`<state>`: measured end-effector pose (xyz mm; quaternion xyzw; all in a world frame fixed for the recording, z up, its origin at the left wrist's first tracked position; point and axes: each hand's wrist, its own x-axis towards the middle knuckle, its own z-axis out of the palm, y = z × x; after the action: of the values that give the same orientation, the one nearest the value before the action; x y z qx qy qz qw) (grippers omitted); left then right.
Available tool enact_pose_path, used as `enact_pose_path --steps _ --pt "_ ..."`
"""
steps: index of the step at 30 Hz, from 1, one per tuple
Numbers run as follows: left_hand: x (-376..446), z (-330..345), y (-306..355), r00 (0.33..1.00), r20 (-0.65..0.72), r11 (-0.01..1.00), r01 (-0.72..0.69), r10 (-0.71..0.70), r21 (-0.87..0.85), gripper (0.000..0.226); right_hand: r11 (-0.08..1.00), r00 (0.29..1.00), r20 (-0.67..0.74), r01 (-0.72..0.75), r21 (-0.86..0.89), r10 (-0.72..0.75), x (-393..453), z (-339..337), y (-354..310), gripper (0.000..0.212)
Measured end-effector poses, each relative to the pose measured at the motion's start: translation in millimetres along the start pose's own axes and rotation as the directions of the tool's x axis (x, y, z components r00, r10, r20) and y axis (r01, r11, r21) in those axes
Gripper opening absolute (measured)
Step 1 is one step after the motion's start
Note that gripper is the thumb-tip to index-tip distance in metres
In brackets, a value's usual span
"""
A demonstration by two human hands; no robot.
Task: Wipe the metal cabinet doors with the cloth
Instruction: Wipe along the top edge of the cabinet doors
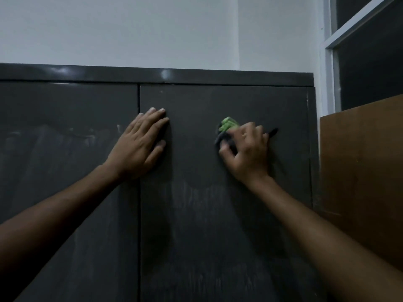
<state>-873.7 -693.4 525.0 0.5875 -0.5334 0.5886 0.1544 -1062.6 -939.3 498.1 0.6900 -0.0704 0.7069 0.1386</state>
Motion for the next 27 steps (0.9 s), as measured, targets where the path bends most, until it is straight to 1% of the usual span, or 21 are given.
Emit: enact_pose_path --steps 1,3,4,5,6,8,10,11,12,14,16,17,18,19,20,21,22,23,24,25,27 --pt "-5.2 -0.9 -2.6 1.000 0.003 1.000 -0.019 0.019 -0.003 0.061 0.988 0.986 0.059 0.154 0.015 -0.154 -14.9 5.8 -14.2 0.026" --pt "-18.5 -5.6 -12.9 0.999 0.002 0.999 -0.049 0.049 0.019 0.059 0.892 0.879 0.152 0.444 0.082 -0.451 -41.3 5.7 -20.3 0.026" --pt "-26.5 -9.2 -21.2 0.999 -0.010 0.998 -0.052 0.053 0.033 0.058 0.848 0.829 0.179 0.520 0.105 -0.530 -43.8 2.2 -15.8 0.027" --pt "-34.9 -13.7 -31.4 0.999 -0.024 0.998 -0.042 0.043 0.044 0.058 0.837 0.817 0.185 0.537 0.104 -0.546 -40.2 1.3 -11.7 0.027" --pt "-43.0 -18.9 -42.6 0.999 -0.033 0.998 -0.021 0.023 0.052 0.059 0.868 0.850 0.174 0.491 0.077 -0.497 -32.8 3.3 -11.4 0.027" --pt "-58.7 -28.9 -65.2 0.999 -0.039 0.997 0.023 -0.020 0.071 0.061 0.975 0.971 0.098 0.221 0.004 -0.220 -7.9 11.0 -27.3 0.028" --pt "-72.1 -36.8 -84.0 0.998 -0.049 0.995 0.055 -0.051 0.089 0.061 0.996 0.996 -0.007 -0.084 -0.014 0.084 15.6 23.9 -64.1 0.029" --pt "-77.4 -39.8 -91.5 0.997 -0.060 0.993 0.064 -0.058 0.096 0.061 0.991 0.991 -0.028 -0.133 -0.003 0.133 19.8 30.7 -87.0 0.028" --pt "-81.9 -42.2 -98.4 0.996 -0.071 0.993 0.069 -0.062 0.100 0.061 0.995 0.995 -0.019 -0.096 0.010 0.096 18.0 37.1 -109.4 0.028" --pt "-88.4 -44.6 -110.8 0.996 -0.072 0.993 0.060 -0.053 0.103 0.063 0.982 0.980 0.075 0.180 0.056 -0.183 -4.2 46.3 -139.8 0.026" --pt "-91.9 -45.0 -120.8 0.999 -0.046 0.992 0.019 -0.013 0.124 0.065 0.847 0.827 0.184 0.513 0.136 -0.531 -30.2 43.2 -144.9 0.027" --pt "-93.1 -44.4 -124.3 0.999 -0.032 0.990 -0.003 0.007 0.142 0.066 0.782 0.749 0.224 0.604 0.156 -0.623 -32.2 38.5 -138.2 0.028" --pt "-93.9 -43.7 -126.6 1.000 -0.021 0.987 -0.014 0.018 0.158 0.067 0.761 0.723 0.241 0.630 0.156 -0.647 -27.3 36.2 -129.7 0.028" --pt "-94.4 -43.1 -127.4 1.000 -0.017 0.986 -0.017 0.020 0.168 0.067 0.795 0.761 0.235 0.593 0.129 -0.605 -17.8 36.2 -123.1 0.028" --pt "-94.6 -42.7 -127.7 1.000 -0.018 0.985 -0.016 0.020 0.173 0.068 0.866 0.842 0.203 0.493 0.086 -0.500 -3.4 37.1 -121.4 0.028" --pt "-94.7 -42.6 -127.5 1.000 -0.022 0.984 -0.017 0.021 0.175 0.068 0.944 0.932 0.148 0.327 0.039 -0.330 14.2 39.5 -125.9 0.028" --pt "-94.9 -42.5 -127.7 0.999 -0.025 0.985 -0.020 0.025 0.174 0.068 0.990 0.988 0.072 0.138 0.001 -0.138 31.0 44.5 -136.1 0.029" --pt "-94.9 -42.4 -128.5 0.999 -0.028 0.985 -0.026 0.031 0.172 0.068 1.000 1.000 0.009 -0.014 -0.007 0.014 42.4 50.5 -152.5 0.028" --pt "-95.0 -42.3 -129.6 0.999 -0.031 0.985 -0.031 0.037 0.171 0.067 0.997 0.996 -0.027 -0.083 0.002 0.083 46.3 58.0 -172.2 0.028" --pt "-95.2 -42.3 -130.6 0.999 -0.035 0.985 -0.033 0.040 0.170 0.067 0.998 0.998 -0.025 -0.056 0.023 0.057 42.9 64.5 -190.7 0.027" --pt "-95.5 -41.7 -131.7 0.998 -0.038 0.985 -0.037 0.044 0.171 0.067 0.971 0.969 0.088 0.224 0.089 -0.231 14.2 70.8 -213.5 0.026"
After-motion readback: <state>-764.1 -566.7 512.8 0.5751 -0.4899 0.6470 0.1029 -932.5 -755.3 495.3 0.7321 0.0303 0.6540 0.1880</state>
